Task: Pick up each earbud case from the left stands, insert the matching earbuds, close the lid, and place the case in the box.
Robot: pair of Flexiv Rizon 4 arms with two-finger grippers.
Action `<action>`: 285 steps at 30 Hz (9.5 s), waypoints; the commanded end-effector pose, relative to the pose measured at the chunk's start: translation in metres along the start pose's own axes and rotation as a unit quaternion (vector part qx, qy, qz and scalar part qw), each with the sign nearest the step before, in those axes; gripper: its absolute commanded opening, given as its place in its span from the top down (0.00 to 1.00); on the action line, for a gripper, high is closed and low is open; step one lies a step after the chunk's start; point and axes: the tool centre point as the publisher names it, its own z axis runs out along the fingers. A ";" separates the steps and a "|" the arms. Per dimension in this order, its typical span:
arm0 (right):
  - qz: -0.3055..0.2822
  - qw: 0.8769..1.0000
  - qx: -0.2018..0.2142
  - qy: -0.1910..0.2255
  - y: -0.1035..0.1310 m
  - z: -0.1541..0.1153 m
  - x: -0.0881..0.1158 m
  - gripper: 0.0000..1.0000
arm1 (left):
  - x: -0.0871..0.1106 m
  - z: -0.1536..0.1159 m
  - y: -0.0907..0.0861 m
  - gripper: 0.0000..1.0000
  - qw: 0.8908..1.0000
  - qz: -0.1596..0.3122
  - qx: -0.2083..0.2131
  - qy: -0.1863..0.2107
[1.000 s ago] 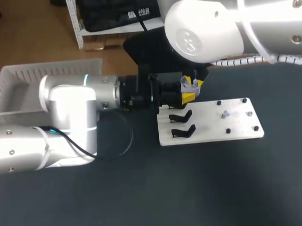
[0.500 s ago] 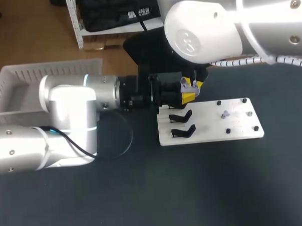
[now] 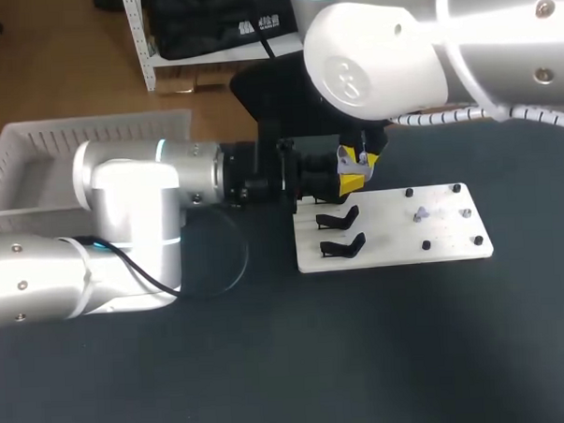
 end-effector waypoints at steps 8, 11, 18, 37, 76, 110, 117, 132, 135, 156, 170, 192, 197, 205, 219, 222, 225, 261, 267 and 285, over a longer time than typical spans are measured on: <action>0.000 1.000 0.002 0.001 0.004 0.002 0.001 0.93 | -0.001 0.001 -0.002 1.00 1.000 0.002 -0.003 -0.002; 0.001 1.000 0.002 0.001 0.004 0.002 0.000 0.93 | -0.001 0.001 -0.002 1.00 1.000 0.002 -0.003 -0.002; 0.002 1.000 0.000 0.002 0.005 0.001 0.000 0.78 | -0.001 0.001 -0.002 1.00 1.000 0.002 -0.003 -0.002; 0.001 1.000 -0.026 -0.016 -0.020 -0.027 0.006 0.65 | -0.001 0.001 -0.002 1.00 1.000 0.002 -0.003 -0.002; -0.167 0.944 -0.276 -0.064 -0.100 0.038 -0.015 0.00 | -0.001 0.001 -0.002 1.00 1.000 0.002 -0.003 -0.002; -0.222 0.938 -0.265 -0.003 -0.090 0.117 -0.040 0.00 | -0.001 0.001 -0.002 1.00 1.000 0.002 -0.003 -0.002; -0.231 0.936 -0.266 0.003 -0.077 0.126 -0.043 0.01 | -0.001 0.001 -0.002 1.00 1.000 0.002 -0.003 -0.002; -0.223 0.936 -0.270 0.030 -0.053 0.143 -0.051 0.24 | -0.001 0.001 -0.002 1.00 1.000 0.002 -0.003 -0.002; -0.220 0.937 -0.271 0.033 -0.050 0.147 -0.051 0.28 | -0.001 0.001 -0.002 1.00 1.000 0.002 -0.003 -0.002; -0.209 0.942 -0.258 0.049 -0.053 0.160 -0.054 0.53 | -0.001 0.001 -0.002 1.00 1.000 0.002 -0.003 -0.002; -0.195 0.947 -0.248 0.067 -0.052 0.159 -0.052 0.56 | -0.001 0.001 -0.002 1.00 1.000 0.002 -0.003 -0.002; -0.187 0.951 -0.235 0.076 -0.051 0.165 -0.053 0.63 | -0.001 0.001 -0.002 1.00 1.000 0.002 -0.003 -0.002; -0.184 0.952 -0.233 0.076 -0.051 0.166 -0.054 0.70 | -0.001 0.001 -0.002 1.00 1.000 0.002 -0.003 -0.002; -0.185 0.953 -0.228 0.077 -0.050 0.167 -0.053 0.90 | -0.001 0.001 -0.002 1.00 1.000 0.002 -0.003 -0.002; -0.189 0.955 -0.218 0.066 -0.061 0.139 -0.054 1.00 | -0.001 0.001 -0.002 1.00 1.000 0.002 -0.003 -0.002; -0.201 0.954 -0.214 0.059 -0.070 0.122 -0.051 1.00 | -0.001 0.001 -0.002 1.00 1.000 0.002 -0.003 -0.002; -0.218 0.950 -0.214 0.063 -0.079 0.104 -0.043 1.00 | -0.001 0.001 -0.002 1.00 1.000 0.002 -0.003 -0.002; -0.373 0.909 -0.185 -0.007 -0.056 -0.045 0.039 1.00 | -0.001 0.001 -0.002 1.00 1.000 0.002 -0.003 -0.002; -0.393 0.899 -0.192 -0.007 -0.031 -0.046 0.035 1.00 | -0.001 0.001 -0.002 1.00 1.000 0.002 -0.003 -0.002; -0.421 0.886 -0.195 -0.004 0.002 -0.037 0.027 1.00 | -0.001 0.001 -0.002 1.00 1.000 0.002 -0.003 -0.002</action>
